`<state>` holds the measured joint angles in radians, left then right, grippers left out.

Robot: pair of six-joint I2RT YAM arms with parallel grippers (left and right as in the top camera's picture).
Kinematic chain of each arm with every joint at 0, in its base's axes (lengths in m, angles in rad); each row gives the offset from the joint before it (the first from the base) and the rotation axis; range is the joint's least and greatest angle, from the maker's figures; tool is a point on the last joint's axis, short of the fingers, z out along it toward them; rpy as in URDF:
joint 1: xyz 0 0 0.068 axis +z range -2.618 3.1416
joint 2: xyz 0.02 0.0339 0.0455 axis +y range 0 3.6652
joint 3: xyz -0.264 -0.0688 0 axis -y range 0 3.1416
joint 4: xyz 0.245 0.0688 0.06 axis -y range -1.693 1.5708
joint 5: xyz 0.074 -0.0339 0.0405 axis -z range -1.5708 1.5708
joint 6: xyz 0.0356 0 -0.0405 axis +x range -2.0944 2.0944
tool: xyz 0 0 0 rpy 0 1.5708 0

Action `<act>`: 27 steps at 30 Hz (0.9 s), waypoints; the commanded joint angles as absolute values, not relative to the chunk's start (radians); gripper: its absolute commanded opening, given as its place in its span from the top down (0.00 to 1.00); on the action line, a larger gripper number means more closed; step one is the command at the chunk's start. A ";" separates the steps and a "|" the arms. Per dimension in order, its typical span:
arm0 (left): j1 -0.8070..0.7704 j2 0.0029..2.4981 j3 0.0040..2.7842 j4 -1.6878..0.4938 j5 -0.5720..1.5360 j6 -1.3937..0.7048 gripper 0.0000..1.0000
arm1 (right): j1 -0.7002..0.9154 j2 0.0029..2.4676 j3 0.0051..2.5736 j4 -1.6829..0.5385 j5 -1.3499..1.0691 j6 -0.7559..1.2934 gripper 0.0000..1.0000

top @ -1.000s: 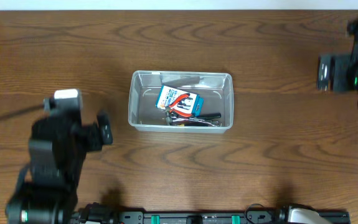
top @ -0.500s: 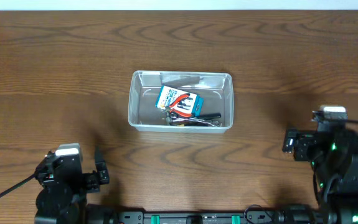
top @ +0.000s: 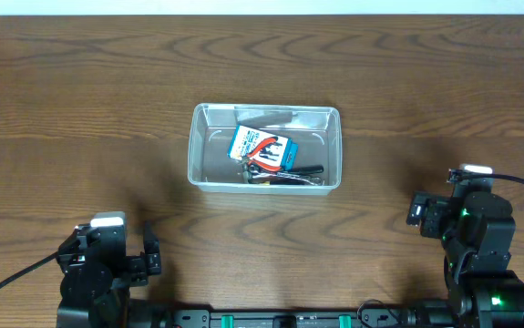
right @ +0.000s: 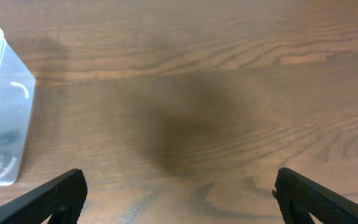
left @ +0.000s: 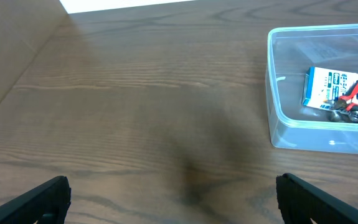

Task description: Pack container

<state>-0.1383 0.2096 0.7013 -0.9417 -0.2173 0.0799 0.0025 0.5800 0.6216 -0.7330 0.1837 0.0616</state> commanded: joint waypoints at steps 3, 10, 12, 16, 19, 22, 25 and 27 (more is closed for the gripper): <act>-0.134 0.213 0.703 -0.945 -0.229 0.093 0.02 | 0.014 0.576 0.624 -0.761 0.194 0.081 0.01; -0.134 0.213 0.703 -0.945 -0.229 0.093 0.02 | 0.014 0.576 0.624 -0.765 0.194 0.081 0.01; -0.134 0.213 0.703 -0.945 -0.229 0.093 0.02 | 0.014 0.575 0.624 -0.765 0.194 0.081 0.01; -0.134 0.213 0.703 -0.945 -0.229 0.094 0.02 | 0.007 0.537 0.622 -0.815 0.156 0.081 0.01; -0.134 0.213 0.703 -0.945 -0.229 0.093 0.02 | 0.010 0.458 0.599 -0.813 0.057 0.081 0.01; -0.134 0.213 0.703 -0.945 -0.229 0.093 0.02 | 0.014 0.352 0.513 -0.743 -0.020 0.082 0.01; -0.134 0.213 0.703 -0.945 -0.229 0.093 0.02 | 0.014 0.248 0.377 -0.568 -0.082 0.082 0.01; -0.134 0.213 0.703 -0.945 -0.229 0.094 0.02 | 0.014 0.183 0.276 -0.401 -0.110 0.082 0.01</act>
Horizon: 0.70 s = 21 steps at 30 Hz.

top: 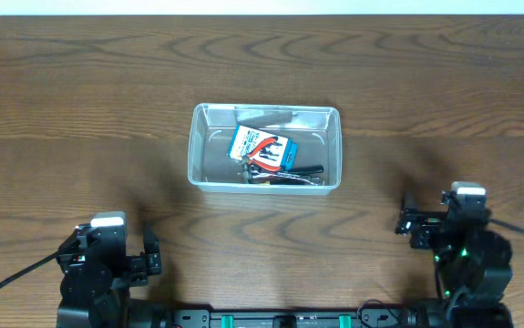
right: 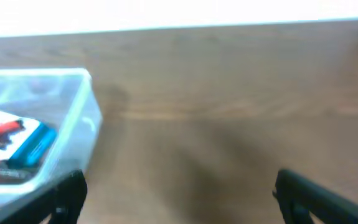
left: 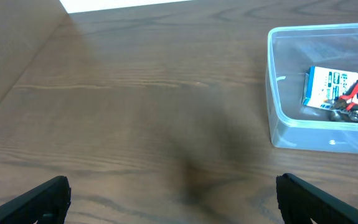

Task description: Pack container

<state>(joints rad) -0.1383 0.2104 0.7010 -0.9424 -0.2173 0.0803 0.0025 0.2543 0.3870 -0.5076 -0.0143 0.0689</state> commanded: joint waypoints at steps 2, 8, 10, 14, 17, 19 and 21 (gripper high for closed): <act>-0.134 0.213 0.703 -0.945 -0.229 0.093 0.02 | 0.014 0.133 0.183 -0.223 -0.113 0.082 0.01; -0.134 0.213 0.703 -0.945 -0.229 0.093 0.02 | 0.015 0.033 0.005 0.085 0.054 0.075 0.01; -0.134 0.213 0.703 -0.945 -0.229 0.093 0.02 | 0.014 0.011 0.005 0.037 0.083 0.031 0.01; -0.134 0.213 0.703 -0.945 -0.229 0.093 0.02 | 0.016 0.005 0.006 -0.073 0.058 -0.027 0.01; -0.134 0.213 0.703 -0.945 -0.229 0.094 0.02 | 0.025 0.005 0.006 -0.078 0.036 -0.083 0.01; -0.134 0.213 0.703 -0.945 -0.229 0.093 0.02 | 0.030 0.005 0.006 -0.078 0.035 -0.083 0.01; -0.134 0.213 0.703 -0.945 -0.229 0.093 0.02 | 0.033 0.005 0.006 -0.078 0.019 -0.081 0.01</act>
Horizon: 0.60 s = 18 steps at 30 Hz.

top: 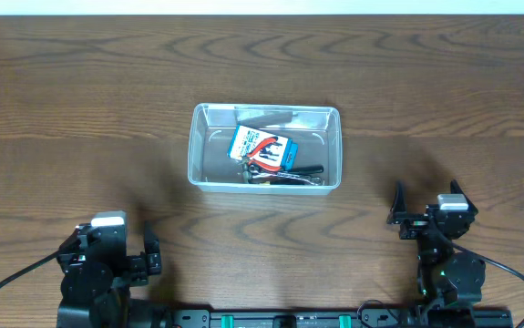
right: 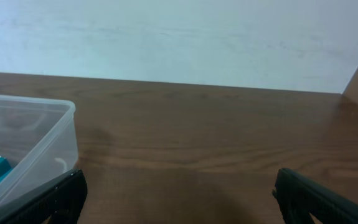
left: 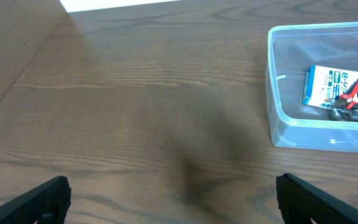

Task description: Pack container

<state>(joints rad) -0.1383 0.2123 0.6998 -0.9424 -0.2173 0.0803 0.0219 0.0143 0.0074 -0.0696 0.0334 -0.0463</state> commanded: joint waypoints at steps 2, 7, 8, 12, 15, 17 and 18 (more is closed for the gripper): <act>-0.134 0.213 0.703 -0.945 -0.229 0.094 0.02 | 0.034 0.006 0.006 -0.075 0.010 -0.008 0.01; -0.134 0.213 0.703 -0.945 -0.229 0.093 0.02 | 0.033 0.007 0.006 -0.075 0.011 0.007 0.01; -0.134 0.213 0.703 -0.945 -0.229 0.093 0.02 | 0.033 0.007 0.006 -0.075 0.011 0.007 0.01; -0.134 0.213 0.703 -0.945 -0.229 0.093 0.02 | 0.033 0.007 0.006 -0.075 0.011 0.007 0.01; -0.134 0.213 0.703 -0.945 -0.229 0.093 0.02 | 0.033 0.007 0.006 -0.075 0.011 0.007 0.01; -0.134 0.213 0.703 -0.945 -0.229 0.094 0.02 | 0.033 0.007 0.006 -0.075 0.011 0.007 0.01; -0.134 0.213 0.703 -0.945 -0.229 0.093 0.02 | 0.033 0.007 0.006 -0.075 0.011 0.007 0.01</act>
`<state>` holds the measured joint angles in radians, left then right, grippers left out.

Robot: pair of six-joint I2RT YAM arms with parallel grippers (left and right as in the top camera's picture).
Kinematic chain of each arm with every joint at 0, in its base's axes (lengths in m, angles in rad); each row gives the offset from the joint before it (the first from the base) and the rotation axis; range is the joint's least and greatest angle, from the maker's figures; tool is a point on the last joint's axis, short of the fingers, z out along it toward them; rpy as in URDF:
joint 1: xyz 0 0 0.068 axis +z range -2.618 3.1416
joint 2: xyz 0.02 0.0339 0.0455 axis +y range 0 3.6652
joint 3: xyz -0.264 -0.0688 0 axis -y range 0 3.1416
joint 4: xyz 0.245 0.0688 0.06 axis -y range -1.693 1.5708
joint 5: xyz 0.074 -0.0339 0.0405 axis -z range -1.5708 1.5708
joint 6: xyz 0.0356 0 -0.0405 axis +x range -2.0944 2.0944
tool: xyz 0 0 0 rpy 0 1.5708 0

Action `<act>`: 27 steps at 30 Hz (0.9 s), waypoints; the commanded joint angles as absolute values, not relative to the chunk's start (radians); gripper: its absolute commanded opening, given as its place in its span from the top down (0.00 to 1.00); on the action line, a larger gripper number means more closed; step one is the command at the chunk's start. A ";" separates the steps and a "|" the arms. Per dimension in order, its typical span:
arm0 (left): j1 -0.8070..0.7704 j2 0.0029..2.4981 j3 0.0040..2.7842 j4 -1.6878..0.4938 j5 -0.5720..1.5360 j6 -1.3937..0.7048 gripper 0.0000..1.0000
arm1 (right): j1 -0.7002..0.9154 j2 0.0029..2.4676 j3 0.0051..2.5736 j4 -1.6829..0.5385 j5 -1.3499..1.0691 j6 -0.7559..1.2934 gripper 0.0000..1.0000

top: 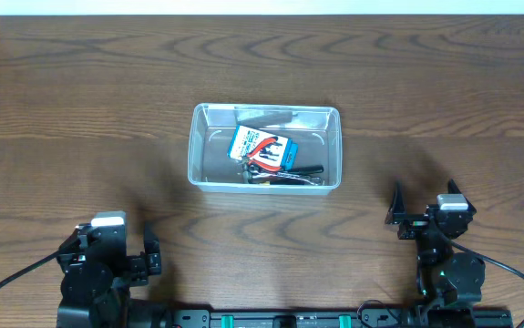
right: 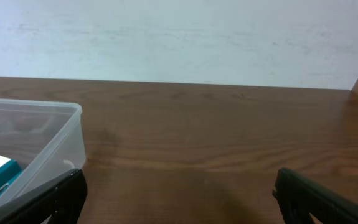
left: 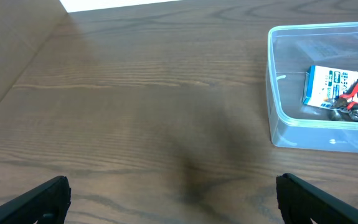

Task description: Pack container

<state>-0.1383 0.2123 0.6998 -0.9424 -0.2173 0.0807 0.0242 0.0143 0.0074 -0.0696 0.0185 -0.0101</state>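
A clear plastic container (top: 198, 146) sits mid-table, with its side wall (left: 278, 127) in the left wrist view and its corner (right: 66, 146) in the right wrist view. Inside lie a blue card pack (top: 262, 146) and red-handled pliers (top: 266, 157), also seen as the pack (left: 325, 87). My left gripper (left: 172, 199) is open and empty near the front left edge. My right gripper (right: 179, 196) is open and empty at the front right, low and facing the back wall.
The wooden table (top: 444, 82) spreads all around the container. A pale wall (right: 179, 37) rises behind the table's far edge. Both arms' bases (top: 107, 273) stand along the front edge.
The right wrist view has shifted very slightly, with the container corner a little further in. Nothing else has changed.
My right gripper first hung open over the table right of the container, looking down. Then it stood lower and nearer the front edge, tilting up. It ended low at the front right, facing the wall. The left arm and container stayed still throughout.
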 commanded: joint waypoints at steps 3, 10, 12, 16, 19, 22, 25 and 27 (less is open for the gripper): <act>-0.134 0.213 0.703 -0.945 -0.229 0.093 0.02 | 0.033 0.007 0.006 -0.075 0.011 0.007 0.01; -0.134 0.213 0.703 -0.945 -0.229 0.094 0.02 | 0.033 0.007 0.006 -0.075 0.011 0.007 0.01; -0.134 0.212 0.703 -0.939 -0.241 0.094 0.02 | 0.033 0.007 0.006 -0.075 0.011 0.007 0.01; -0.125 0.184 0.703 -0.962 -0.202 0.074 0.02 | 0.033 0.007 0.006 -0.075 0.011 0.007 0.01; -0.106 0.113 0.703 -0.997 -0.104 0.055 0.02 | 0.033 0.007 0.006 -0.075 0.011 0.007 0.01; -0.096 0.015 0.703 -1.019 -0.060 0.050 0.02 | 0.033 0.007 0.006 -0.075 0.011 0.007 0.01; -0.095 0.009 0.707 -1.039 -0.059 0.011 0.02 | 0.033 0.007 0.006 -0.075 0.011 0.007 0.01; -0.096 0.004 0.684 -1.000 -0.059 -0.015 0.02 | 0.033 0.007 0.006 -0.075 0.011 0.007 0.01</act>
